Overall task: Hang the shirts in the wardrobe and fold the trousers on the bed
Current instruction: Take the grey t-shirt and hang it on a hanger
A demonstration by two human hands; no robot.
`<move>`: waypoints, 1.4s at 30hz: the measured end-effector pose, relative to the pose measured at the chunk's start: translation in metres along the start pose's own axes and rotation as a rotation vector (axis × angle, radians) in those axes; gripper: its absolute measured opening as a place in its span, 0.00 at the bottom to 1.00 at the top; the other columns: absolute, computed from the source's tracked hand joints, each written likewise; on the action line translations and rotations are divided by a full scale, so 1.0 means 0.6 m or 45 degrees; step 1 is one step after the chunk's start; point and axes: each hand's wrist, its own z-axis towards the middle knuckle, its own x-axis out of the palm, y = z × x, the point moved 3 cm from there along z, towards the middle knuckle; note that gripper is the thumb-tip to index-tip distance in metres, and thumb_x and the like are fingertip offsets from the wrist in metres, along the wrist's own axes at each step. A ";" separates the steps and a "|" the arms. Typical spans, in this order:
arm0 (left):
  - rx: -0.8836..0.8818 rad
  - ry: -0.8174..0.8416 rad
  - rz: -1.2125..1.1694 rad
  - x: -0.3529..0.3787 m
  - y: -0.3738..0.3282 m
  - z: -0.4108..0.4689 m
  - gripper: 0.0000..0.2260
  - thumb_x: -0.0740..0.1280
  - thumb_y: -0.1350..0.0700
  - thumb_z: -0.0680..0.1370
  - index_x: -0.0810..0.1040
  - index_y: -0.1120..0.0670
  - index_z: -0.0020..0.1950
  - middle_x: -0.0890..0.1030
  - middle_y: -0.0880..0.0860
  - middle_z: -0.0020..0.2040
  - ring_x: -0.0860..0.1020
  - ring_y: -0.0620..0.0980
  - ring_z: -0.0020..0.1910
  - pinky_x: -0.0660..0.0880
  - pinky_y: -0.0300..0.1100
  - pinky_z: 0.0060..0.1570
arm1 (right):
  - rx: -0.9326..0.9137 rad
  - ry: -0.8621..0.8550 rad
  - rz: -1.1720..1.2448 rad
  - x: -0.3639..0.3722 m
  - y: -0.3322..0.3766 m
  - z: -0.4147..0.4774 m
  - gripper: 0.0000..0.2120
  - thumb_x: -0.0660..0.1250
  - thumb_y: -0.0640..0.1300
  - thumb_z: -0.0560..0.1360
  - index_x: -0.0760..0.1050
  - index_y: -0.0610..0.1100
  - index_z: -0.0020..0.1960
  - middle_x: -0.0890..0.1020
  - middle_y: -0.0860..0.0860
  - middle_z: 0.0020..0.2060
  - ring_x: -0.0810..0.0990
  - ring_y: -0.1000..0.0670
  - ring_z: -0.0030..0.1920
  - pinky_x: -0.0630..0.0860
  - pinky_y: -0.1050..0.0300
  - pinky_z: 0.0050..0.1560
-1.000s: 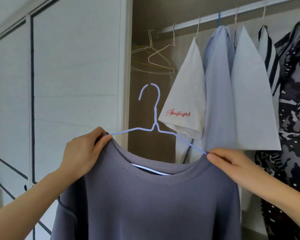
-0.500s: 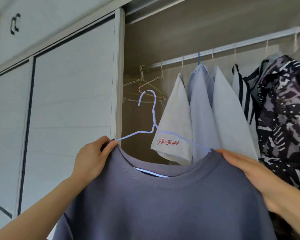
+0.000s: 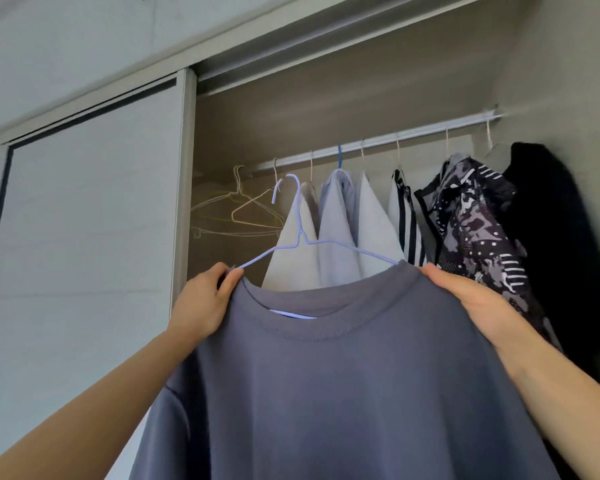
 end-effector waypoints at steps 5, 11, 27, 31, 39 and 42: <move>0.004 -0.060 -0.029 0.026 -0.034 0.044 0.17 0.57 0.45 0.82 0.80 0.54 0.57 0.80 0.53 0.58 0.76 0.54 0.59 0.72 0.49 0.56 | 0.075 0.000 -0.182 0.067 -0.050 -0.020 0.16 0.72 0.52 0.62 0.86 0.42 0.44 0.86 0.45 0.45 0.85 0.50 0.43 0.82 0.60 0.45; -0.070 0.104 -0.198 0.046 -0.081 0.087 0.25 0.59 0.48 0.83 0.60 0.53 0.79 0.60 0.53 0.79 0.58 0.51 0.78 0.55 0.45 0.75 | -0.045 -0.111 -0.207 0.116 -0.018 0.014 0.10 0.69 0.46 0.72 0.82 0.40 0.47 0.85 0.48 0.37 0.83 0.53 0.35 0.79 0.64 0.36; 0.109 0.423 -1.244 0.004 -0.095 0.079 0.17 0.58 0.48 0.83 0.68 0.41 0.73 0.75 0.42 0.67 0.73 0.43 0.67 0.74 0.46 0.64 | -0.385 -0.393 -0.660 0.338 -0.089 0.259 0.11 0.59 0.37 0.80 0.70 0.39 0.39 0.73 0.43 0.35 0.74 0.46 0.40 0.70 0.56 0.43; 0.240 0.553 -1.228 -0.009 -0.062 0.077 0.26 0.70 0.46 0.74 0.67 0.37 0.71 0.75 0.39 0.67 0.74 0.40 0.66 0.73 0.43 0.65 | -0.414 -0.411 -0.770 0.399 -0.106 0.329 0.10 0.57 0.39 0.77 0.67 0.42 0.37 0.73 0.43 0.38 0.76 0.44 0.43 0.73 0.56 0.42; 0.414 0.188 -0.526 0.030 0.007 0.126 0.40 0.72 0.63 0.72 0.56 0.45 0.77 0.73 0.41 0.61 0.74 0.37 0.56 0.69 0.25 0.48 | -0.457 -0.562 -1.092 0.442 -0.130 0.432 0.14 0.59 0.37 0.76 0.73 0.32 0.58 0.75 0.36 0.57 0.74 0.38 0.59 0.72 0.53 0.54; 0.264 0.028 -0.438 0.057 0.035 0.145 0.35 0.66 0.66 0.75 0.56 0.44 0.76 0.77 0.50 0.56 0.78 0.51 0.53 0.78 0.44 0.49 | -0.494 -0.615 -1.227 0.443 -0.146 0.463 0.16 0.59 0.36 0.77 0.70 0.29 0.62 0.73 0.36 0.61 0.73 0.39 0.61 0.67 0.61 0.47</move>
